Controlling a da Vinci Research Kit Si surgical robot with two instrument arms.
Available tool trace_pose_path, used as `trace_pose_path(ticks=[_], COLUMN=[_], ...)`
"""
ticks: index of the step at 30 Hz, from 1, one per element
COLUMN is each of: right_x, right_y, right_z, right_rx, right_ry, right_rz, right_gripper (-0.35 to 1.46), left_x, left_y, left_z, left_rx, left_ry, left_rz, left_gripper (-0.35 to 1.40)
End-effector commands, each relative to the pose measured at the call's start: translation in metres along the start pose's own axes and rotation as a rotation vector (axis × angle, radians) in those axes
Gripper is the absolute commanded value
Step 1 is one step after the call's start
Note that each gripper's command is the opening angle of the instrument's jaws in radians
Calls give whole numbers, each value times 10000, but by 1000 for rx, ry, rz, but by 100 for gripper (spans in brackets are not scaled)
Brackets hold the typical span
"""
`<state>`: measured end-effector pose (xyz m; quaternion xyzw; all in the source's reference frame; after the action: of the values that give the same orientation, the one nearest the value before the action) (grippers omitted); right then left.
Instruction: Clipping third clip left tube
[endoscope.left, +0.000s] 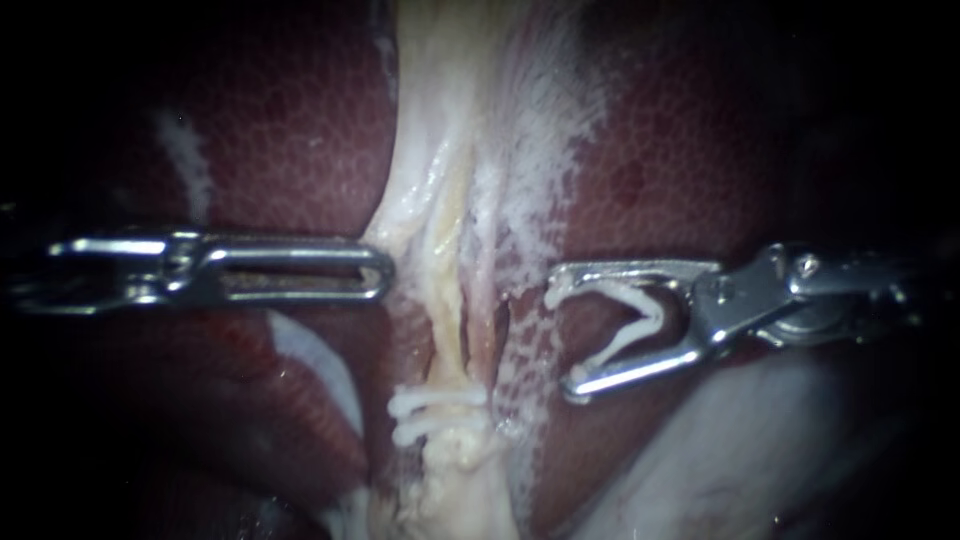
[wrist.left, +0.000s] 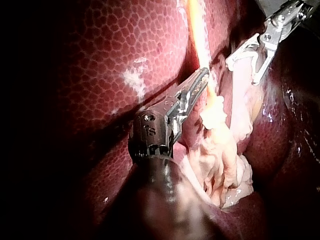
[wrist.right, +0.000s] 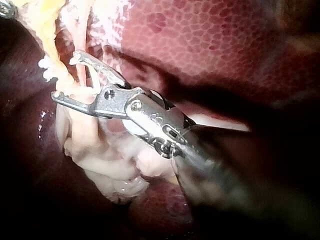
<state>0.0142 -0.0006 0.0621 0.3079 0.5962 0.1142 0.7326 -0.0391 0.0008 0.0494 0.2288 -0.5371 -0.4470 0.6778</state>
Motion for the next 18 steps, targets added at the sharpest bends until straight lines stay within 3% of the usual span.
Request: trace_pose_path(ticks=[1, 7, 18], right_x=[-3, -14, -14], right_y=[1, 7, 15], right_z=[6, 45, 80], right_rx=[2, 19, 25], right_ry=[-1, -1, -1], right_rz=[4, 16, 18], right_gripper=[60, 60, 60], left_x=[-1, -7, -6], left_y=[-1, -21, -26], left_z=[-1, -7, -9], left_rx=[2, 4, 2], left_ry=[-2, -17, -18], left_rz=[1, 9, 10], left_gripper=[-35, -35, -35])
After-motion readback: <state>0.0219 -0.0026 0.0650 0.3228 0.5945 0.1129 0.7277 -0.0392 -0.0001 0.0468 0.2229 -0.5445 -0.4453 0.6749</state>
